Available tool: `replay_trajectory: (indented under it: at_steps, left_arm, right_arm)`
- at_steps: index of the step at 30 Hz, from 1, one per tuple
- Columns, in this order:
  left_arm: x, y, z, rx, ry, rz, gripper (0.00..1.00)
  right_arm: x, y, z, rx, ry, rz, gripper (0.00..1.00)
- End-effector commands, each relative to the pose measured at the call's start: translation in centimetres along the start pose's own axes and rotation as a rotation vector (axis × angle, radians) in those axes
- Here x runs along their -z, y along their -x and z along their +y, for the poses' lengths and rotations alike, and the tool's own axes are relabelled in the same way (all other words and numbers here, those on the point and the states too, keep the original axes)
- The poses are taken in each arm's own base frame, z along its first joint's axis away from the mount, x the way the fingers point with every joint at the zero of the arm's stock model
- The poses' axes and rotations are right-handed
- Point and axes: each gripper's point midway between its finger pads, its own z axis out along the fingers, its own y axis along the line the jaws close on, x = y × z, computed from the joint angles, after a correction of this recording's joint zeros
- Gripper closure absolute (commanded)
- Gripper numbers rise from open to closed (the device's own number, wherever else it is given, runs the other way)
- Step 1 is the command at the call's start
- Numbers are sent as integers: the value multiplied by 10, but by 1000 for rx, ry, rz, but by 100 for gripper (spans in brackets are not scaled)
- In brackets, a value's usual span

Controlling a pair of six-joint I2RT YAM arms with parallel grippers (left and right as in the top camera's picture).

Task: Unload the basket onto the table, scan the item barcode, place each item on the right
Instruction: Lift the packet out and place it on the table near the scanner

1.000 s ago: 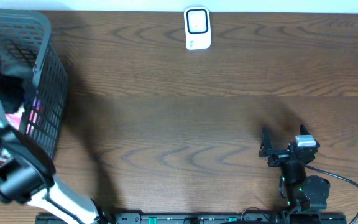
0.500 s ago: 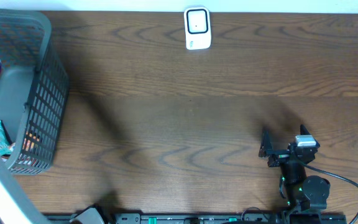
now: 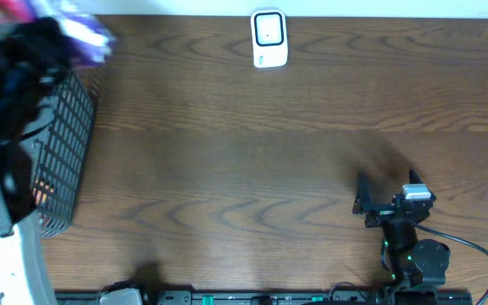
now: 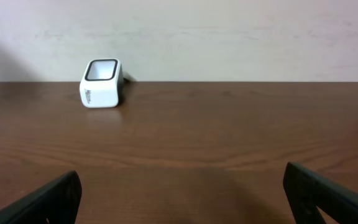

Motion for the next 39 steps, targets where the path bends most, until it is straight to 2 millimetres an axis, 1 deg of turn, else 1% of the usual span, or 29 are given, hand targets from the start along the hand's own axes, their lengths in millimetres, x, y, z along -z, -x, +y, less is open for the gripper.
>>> replay_trajectory:
  at_steps: [1, 5, 6, 8, 10, 13, 17, 19, 22, 24, 29, 32, 35, 38, 39]
  left_arm:
    - [-21, -27, -32, -108, -131, 118, 93]
    - [-54, -67, -51, -214, -195, 241, 93]
    - [-64, -80, -57, -246, -214, 277, 92]
    - [-84, -100, -60, -280, -208, 326, 93]
    - [-105, -122, -56, -293, -159, 371, 92]
    - [-135, -165, -49, -316, -98, 475, 92]
    - [-168, -226, -43, -354, -50, 608, 93]
    - [-182, -251, -36, -385, -4, 647, 92]
    - [-201, -284, -19, -433, 100, 677, 92]
    - [-209, -303, -12, -430, 146, 701, 92]
    - [-221, -349, -4, -354, 206, 772, 92]
    - [-229, -372, 0, -361, 216, 803, 92]
    - [-236, -389, 4, -372, 219, 825, 92]
    - [-237, -400, 5, -363, 226, 837, 83]
    - [-236, -402, 3, -359, 226, 840, 74]
  right_arm:
    - [0, 0, 1, 4, 1, 0, 1]
    - [0, 0, 1, 4, 1, 0, 1]
    - [0, 0, 1, 4, 1, 0, 1]
    - [0, 0, 1, 3, 1, 0, 1]
    - [0, 0, 1, 4, 1, 0, 1]
    - [0, 0, 1, 4, 1, 0, 1]
    - [0, 0, 1, 4, 1, 0, 1]
    - [0, 0, 1, 4, 1, 0, 1]
    - [0, 0, 1, 4, 1, 0, 1]
    - [0, 0, 1, 4, 1, 0, 1]
    - [0, 0, 1, 4, 1, 0, 1]
    - [0, 0, 1, 4, 1, 0, 1]
    - [0, 0, 1, 3, 1, 0, 1]
    - [0, 0, 1, 3, 1, 0, 1]
    - [0, 0, 1, 3, 1, 0, 1]
